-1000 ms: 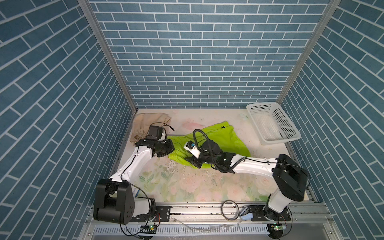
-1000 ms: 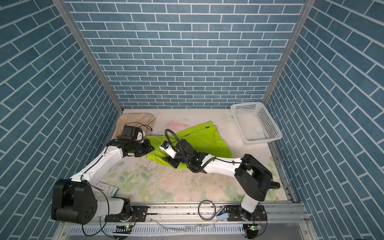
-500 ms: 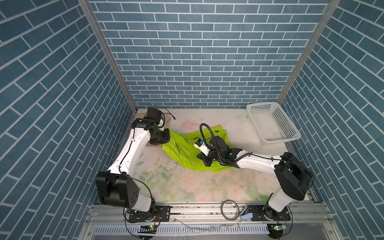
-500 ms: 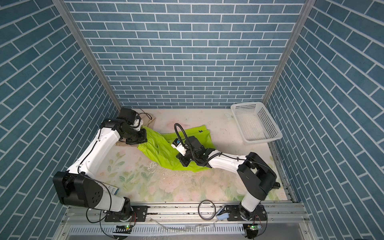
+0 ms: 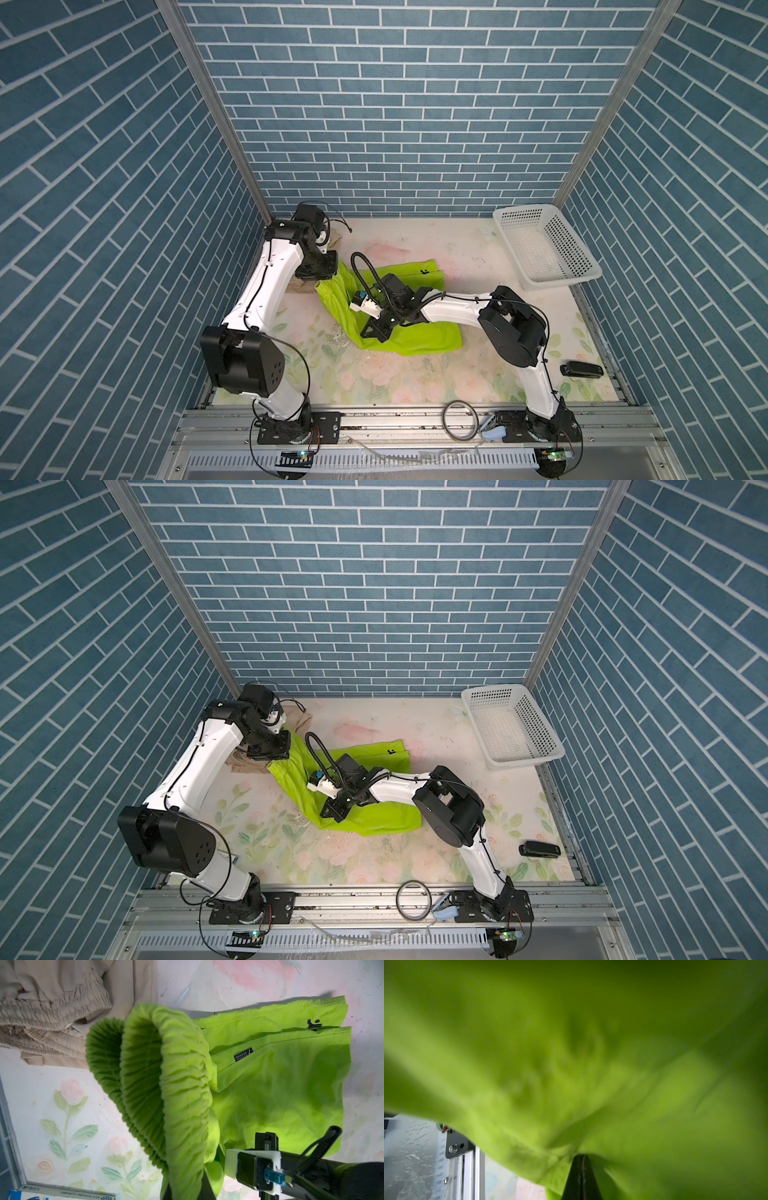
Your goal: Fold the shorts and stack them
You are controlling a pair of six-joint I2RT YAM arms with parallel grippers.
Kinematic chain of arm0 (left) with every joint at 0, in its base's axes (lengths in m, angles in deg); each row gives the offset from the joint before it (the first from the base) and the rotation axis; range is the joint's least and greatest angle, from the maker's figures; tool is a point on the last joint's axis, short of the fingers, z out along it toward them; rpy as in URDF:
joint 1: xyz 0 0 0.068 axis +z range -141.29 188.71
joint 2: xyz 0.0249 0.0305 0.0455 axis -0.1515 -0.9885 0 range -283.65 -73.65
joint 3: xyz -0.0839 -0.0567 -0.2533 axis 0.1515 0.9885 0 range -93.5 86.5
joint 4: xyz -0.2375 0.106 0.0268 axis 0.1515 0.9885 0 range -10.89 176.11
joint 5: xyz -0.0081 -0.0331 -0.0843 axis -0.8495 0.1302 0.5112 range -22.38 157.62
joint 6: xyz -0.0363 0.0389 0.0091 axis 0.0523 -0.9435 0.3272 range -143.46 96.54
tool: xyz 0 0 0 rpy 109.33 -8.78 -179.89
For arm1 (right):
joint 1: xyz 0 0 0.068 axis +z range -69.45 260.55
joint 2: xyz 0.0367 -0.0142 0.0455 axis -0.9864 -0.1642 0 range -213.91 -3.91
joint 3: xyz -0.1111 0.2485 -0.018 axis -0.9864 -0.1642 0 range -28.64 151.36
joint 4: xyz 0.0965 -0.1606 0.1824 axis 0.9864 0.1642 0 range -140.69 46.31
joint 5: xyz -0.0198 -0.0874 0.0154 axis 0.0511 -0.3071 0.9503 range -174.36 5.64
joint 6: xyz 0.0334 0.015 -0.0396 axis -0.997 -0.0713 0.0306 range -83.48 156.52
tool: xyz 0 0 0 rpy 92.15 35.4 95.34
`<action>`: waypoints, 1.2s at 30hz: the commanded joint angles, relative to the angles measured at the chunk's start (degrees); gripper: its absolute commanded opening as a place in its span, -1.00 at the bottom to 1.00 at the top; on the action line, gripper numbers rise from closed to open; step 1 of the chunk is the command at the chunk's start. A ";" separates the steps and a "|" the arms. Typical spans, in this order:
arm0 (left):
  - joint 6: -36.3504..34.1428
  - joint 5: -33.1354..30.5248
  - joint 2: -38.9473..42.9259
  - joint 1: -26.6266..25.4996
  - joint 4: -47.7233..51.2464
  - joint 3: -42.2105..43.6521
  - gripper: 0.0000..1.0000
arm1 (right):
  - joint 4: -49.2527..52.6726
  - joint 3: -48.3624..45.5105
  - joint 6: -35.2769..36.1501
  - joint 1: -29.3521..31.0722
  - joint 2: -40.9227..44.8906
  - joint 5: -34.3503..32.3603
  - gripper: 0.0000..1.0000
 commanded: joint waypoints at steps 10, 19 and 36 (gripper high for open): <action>-3.08 -1.62 -1.55 0.32 3.58 -5.15 -1.00 | -2.27 -0.48 -3.54 -7.80 7.78 -12.36 -1.00; -2.91 1.37 0.96 0.32 1.16 -4.23 -1.00 | -5.10 15.10 -4.55 -9.75 -7.75 -10.34 -1.00; -4.16 0.54 1.59 0.32 1.42 -4.80 -1.00 | -3.46 17.90 -1.28 -9.47 -6.12 -10.99 -0.84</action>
